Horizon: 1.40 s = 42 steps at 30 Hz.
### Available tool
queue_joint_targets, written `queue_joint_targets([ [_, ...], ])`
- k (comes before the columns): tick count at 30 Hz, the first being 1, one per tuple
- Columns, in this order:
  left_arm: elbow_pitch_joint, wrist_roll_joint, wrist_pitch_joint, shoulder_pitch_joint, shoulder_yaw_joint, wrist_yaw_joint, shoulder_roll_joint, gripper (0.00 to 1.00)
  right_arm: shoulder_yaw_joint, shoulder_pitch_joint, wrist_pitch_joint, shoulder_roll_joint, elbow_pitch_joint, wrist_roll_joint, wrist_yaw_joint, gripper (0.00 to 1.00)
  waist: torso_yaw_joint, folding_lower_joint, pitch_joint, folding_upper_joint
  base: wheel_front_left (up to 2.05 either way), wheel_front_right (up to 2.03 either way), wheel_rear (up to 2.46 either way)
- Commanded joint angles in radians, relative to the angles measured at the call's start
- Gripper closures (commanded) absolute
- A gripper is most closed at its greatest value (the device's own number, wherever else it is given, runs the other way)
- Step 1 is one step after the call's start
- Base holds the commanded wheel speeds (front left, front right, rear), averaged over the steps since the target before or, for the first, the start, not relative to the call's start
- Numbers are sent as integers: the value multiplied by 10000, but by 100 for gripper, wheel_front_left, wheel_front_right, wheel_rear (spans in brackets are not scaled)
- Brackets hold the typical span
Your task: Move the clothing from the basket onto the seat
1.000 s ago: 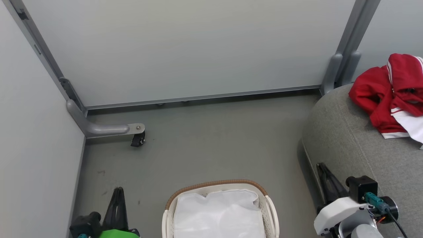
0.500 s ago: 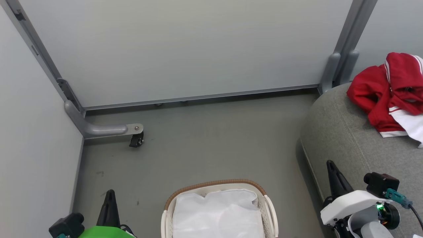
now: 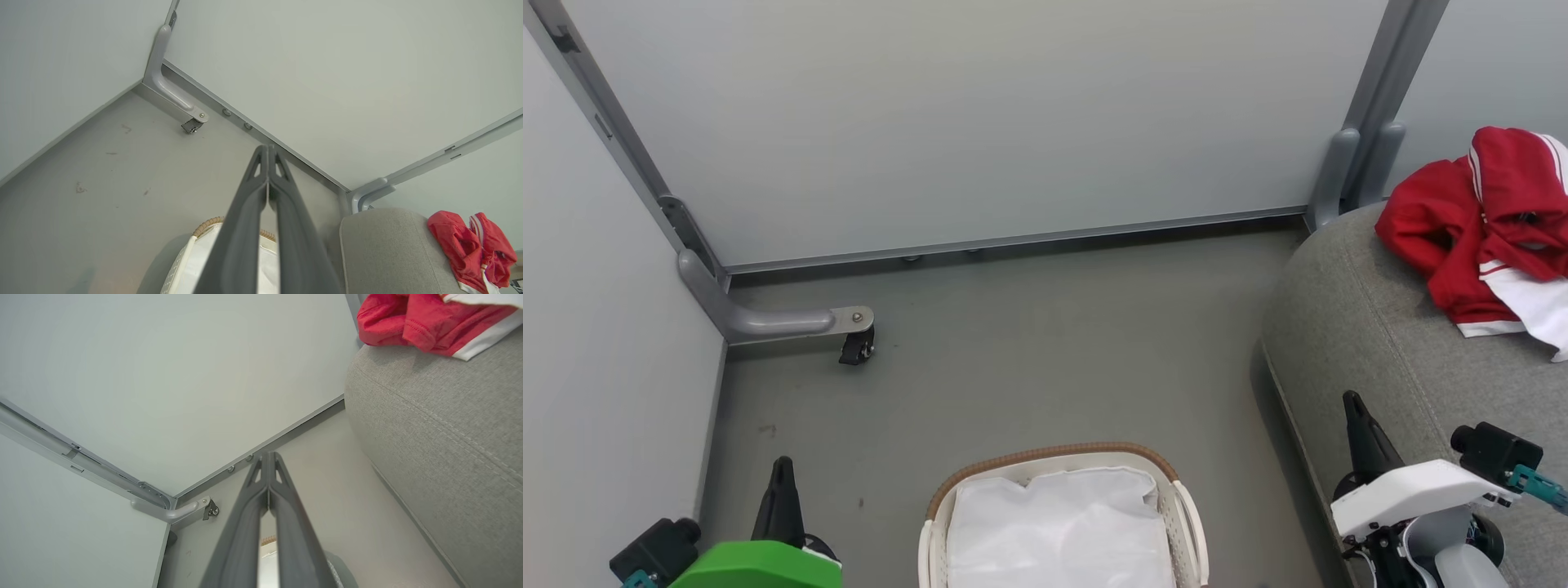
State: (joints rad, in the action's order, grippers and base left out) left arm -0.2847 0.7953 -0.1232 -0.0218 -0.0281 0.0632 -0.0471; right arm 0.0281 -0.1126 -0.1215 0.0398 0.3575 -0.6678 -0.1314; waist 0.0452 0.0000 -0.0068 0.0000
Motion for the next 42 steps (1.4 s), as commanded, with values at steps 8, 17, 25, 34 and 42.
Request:
queue_joint_targets([
  [8,204,1179,325,473,250,162,-27,100,157,-53,334,74,-314,-1374,4,100,-40,0,9,0,0,0,0],
  [17,234,2164,618,600,427,237,-30,100,260,-39,621,83,-436,-2523,5,100,-82,0,18,0,0,0,0],
  [25,259,3001,859,714,561,299,-33,100,347,-27,861,90,-539,-3471,5,100,-120,0,26,0,0,0,0],
  [34,287,3862,1122,836,716,368,-36,100,436,-13,1121,99,-645,-4474,6,100,-163,0,36,0,0,0,0],
  [42,313,4558,1327,918,832,430,-39,100,505,-1,1327,102,-732,-5281,6,100,-201,0,44,0,0,0,0],
])
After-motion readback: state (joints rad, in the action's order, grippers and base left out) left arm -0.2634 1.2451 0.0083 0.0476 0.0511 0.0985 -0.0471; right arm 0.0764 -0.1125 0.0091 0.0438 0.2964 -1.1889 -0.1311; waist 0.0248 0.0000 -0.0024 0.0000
